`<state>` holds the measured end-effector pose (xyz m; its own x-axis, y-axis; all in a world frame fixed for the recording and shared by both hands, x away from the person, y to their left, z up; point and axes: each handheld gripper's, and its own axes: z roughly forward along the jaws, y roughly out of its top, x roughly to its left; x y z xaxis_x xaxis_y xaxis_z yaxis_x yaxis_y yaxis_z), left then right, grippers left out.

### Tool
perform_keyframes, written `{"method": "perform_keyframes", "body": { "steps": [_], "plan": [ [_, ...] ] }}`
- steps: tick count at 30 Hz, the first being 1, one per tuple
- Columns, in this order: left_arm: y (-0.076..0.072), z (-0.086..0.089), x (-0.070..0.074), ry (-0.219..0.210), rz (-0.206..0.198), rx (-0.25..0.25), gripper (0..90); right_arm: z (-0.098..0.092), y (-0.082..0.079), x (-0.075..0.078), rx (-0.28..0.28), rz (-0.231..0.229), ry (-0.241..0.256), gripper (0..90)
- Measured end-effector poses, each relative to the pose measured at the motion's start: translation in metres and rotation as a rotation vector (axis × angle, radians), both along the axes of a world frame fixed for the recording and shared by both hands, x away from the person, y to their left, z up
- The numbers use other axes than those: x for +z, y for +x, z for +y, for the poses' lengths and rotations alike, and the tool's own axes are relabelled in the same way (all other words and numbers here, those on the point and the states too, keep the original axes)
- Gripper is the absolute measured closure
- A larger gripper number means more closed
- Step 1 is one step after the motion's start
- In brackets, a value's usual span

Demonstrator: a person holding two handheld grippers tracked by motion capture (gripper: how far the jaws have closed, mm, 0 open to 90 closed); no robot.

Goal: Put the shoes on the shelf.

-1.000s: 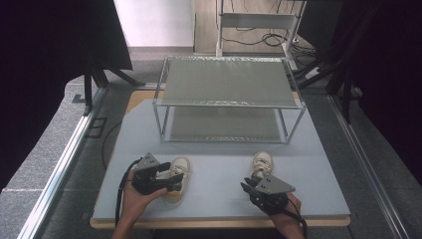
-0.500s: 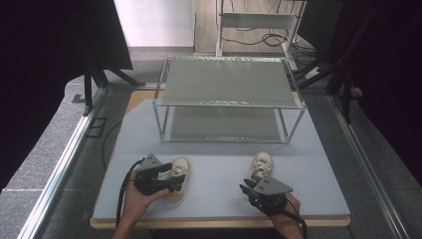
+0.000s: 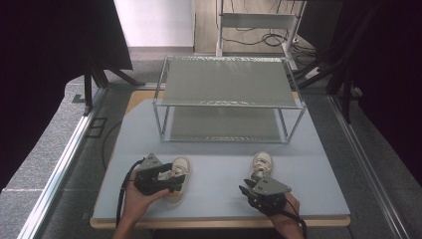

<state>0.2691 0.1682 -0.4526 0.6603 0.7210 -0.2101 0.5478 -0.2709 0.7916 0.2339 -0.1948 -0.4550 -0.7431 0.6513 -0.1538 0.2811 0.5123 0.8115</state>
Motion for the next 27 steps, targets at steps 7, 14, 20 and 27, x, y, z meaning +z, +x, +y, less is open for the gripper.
{"method": "perform_keyframes", "body": {
  "steps": [7, 14, 20, 27],
  "plan": [
    [0.0001, 0.0005, 0.0000, 0.000, 0.002, 0.000, 31.1, 0.0000, -0.0002, 0.0000, 0.000, 0.000, -0.002, 68.0],
    [0.0007, -0.0003, -0.0011, 0.004, 0.007, -0.003, 30.8, -0.0005, 0.0001, -0.0002, 0.001, 0.003, -0.009, 66.6],
    [0.0009, -0.0012, -0.0020, 0.011, 0.009, -0.002, 30.4, 0.0004, -0.0001, -0.0009, 0.006, 0.005, -0.011, 65.8],
    [0.0005, -0.0021, -0.0023, 0.022, 0.001, -0.005, 31.2, 0.0036, 0.0000, -0.0049, 0.014, 0.015, -0.025, 64.4]
  ]
}}
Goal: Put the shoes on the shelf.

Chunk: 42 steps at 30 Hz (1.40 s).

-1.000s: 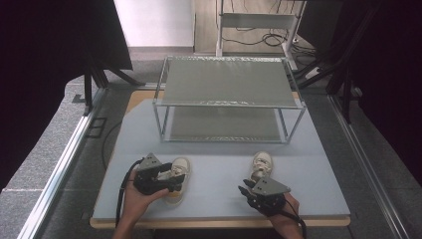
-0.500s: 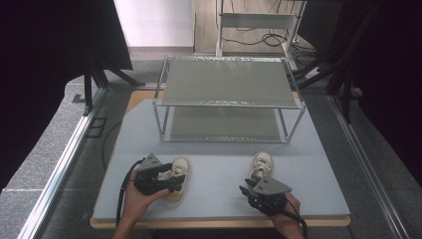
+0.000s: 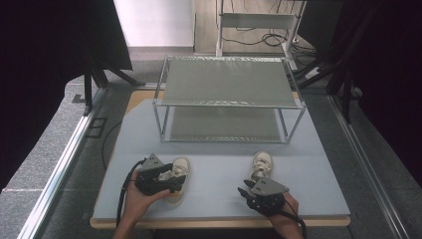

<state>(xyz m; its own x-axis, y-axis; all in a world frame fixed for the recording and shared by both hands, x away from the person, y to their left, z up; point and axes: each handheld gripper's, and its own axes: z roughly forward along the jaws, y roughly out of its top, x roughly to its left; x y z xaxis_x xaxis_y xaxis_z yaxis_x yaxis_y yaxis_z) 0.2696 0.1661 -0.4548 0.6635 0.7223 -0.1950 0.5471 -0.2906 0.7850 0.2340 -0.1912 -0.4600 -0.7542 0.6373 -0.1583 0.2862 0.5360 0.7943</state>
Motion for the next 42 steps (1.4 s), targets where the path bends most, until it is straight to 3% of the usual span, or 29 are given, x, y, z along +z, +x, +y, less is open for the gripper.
{"method": "perform_keyframes", "body": {
  "steps": [8, 20, 27, 28, 29, 31, 42],
  "plan": [
    [0.000, 0.000, 0.000, 0.005, -0.001, -0.002, 31.3, 0.007, 0.000, -0.007, 0.018, 0.013, -0.038, 61.3],
    [0.000, -0.002, -0.001, 0.004, -0.005, 0.000, 30.6, 0.008, 0.000, -0.010, 0.023, 0.019, -0.044, 60.8],
    [-0.001, -0.006, -0.003, 0.022, -0.021, 0.013, 28.5, 0.021, -0.001, -0.025, 0.053, 0.055, -0.103, 56.9],
    [-0.001, -0.007, -0.003, 0.024, -0.022, 0.011, 28.4, 0.025, -0.001, -0.029, 0.067, 0.056, -0.133, 57.3],
    [-0.001, -0.007, -0.003, 0.024, -0.022, 0.011, 28.4, 0.028, -0.004, -0.030, 0.064, 0.025, -0.134, 57.7],
    [-0.001, -0.006, -0.003, 0.025, -0.023, 0.010, 28.5, 0.030, -0.004, -0.030, 0.068, 0.030, -0.140, 58.0],
    [-0.001, -0.006, -0.003, 0.018, -0.023, 0.012, 28.7, 0.022, 0.000, -0.025, 0.036, 0.016, -0.090, 66.2]
  ]
}}
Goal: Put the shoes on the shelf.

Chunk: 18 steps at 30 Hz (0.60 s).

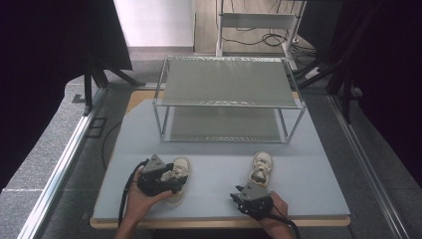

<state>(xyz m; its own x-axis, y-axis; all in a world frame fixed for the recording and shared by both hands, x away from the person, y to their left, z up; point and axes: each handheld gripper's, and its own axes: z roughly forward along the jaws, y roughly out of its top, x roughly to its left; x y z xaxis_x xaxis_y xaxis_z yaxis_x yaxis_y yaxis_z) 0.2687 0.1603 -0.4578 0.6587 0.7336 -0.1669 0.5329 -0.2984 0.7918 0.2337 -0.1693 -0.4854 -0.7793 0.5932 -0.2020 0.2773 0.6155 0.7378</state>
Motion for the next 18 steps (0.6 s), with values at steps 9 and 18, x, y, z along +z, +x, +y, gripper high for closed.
{"method": "perform_keyframes", "body": {
  "steps": [9, 18],
  "plan": [
    [0.000, 0.000, 0.000, -0.001, 0.000, 0.002, 28.8, -0.011, 0.005, 0.010, -0.031, -0.009, 0.067, 70.1],
    [0.000, 0.001, 0.001, -0.012, 0.004, 0.010, 29.5, 0.005, 0.006, 0.017, 0.009, -0.022, 0.103, 71.2]
  ]
}}
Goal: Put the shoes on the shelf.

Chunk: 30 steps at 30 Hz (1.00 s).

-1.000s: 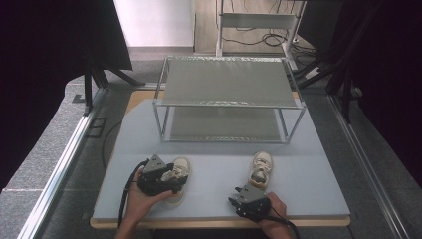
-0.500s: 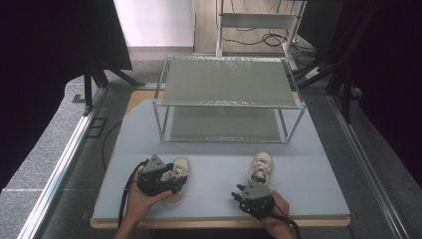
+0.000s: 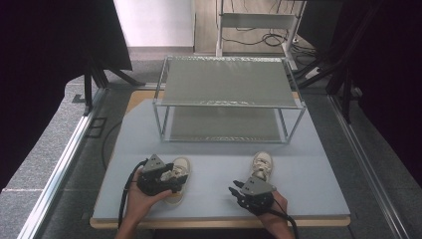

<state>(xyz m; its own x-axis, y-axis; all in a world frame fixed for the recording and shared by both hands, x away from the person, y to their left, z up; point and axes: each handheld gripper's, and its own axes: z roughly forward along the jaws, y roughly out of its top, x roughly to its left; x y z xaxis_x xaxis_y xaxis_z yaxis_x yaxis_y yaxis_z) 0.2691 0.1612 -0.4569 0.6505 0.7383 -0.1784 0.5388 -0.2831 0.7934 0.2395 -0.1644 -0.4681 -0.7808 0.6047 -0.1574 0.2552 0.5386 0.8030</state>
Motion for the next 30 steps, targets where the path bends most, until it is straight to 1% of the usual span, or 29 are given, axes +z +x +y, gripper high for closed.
{"method": "perform_keyframes", "body": {
  "steps": [5, 7, 10, 15, 21, 26, 30],
  "plan": [
    [-0.001, 0.001, 0.001, -0.010, -0.006, 0.002, 30.1, 0.016, 0.000, 0.006, 0.037, -0.017, 0.016, 72.2],
    [-0.002, 0.002, 0.003, -0.018, -0.015, 0.002, 30.4, 0.022, 0.000, 0.007, 0.055, -0.019, 0.019, 72.1],
    [-0.004, 0.005, 0.008, -0.031, -0.032, -0.004, 30.9, 0.026, 0.000, 0.007, 0.066, -0.021, 0.018, 72.1],
    [-0.007, 0.012, 0.016, -0.050, -0.060, -0.015, 31.4, 0.028, 0.003, 0.006, 0.072, -0.008, 0.030, 71.9],
    [-0.009, 0.019, 0.020, -0.064, -0.070, -0.035, 31.6, 0.031, 0.004, 0.006, 0.080, 0.001, 0.046, 71.6],
    [-0.010, 0.022, 0.023, -0.064, -0.081, -0.037, 31.6, 0.041, 0.004, 0.005, 0.107, 0.008, 0.061, 71.6],
    [-0.011, 0.023, 0.025, -0.068, -0.087, -0.035, 31.8, 0.052, 0.003, 0.003, 0.126, 0.015, 0.057, 71.6]
  ]
}}
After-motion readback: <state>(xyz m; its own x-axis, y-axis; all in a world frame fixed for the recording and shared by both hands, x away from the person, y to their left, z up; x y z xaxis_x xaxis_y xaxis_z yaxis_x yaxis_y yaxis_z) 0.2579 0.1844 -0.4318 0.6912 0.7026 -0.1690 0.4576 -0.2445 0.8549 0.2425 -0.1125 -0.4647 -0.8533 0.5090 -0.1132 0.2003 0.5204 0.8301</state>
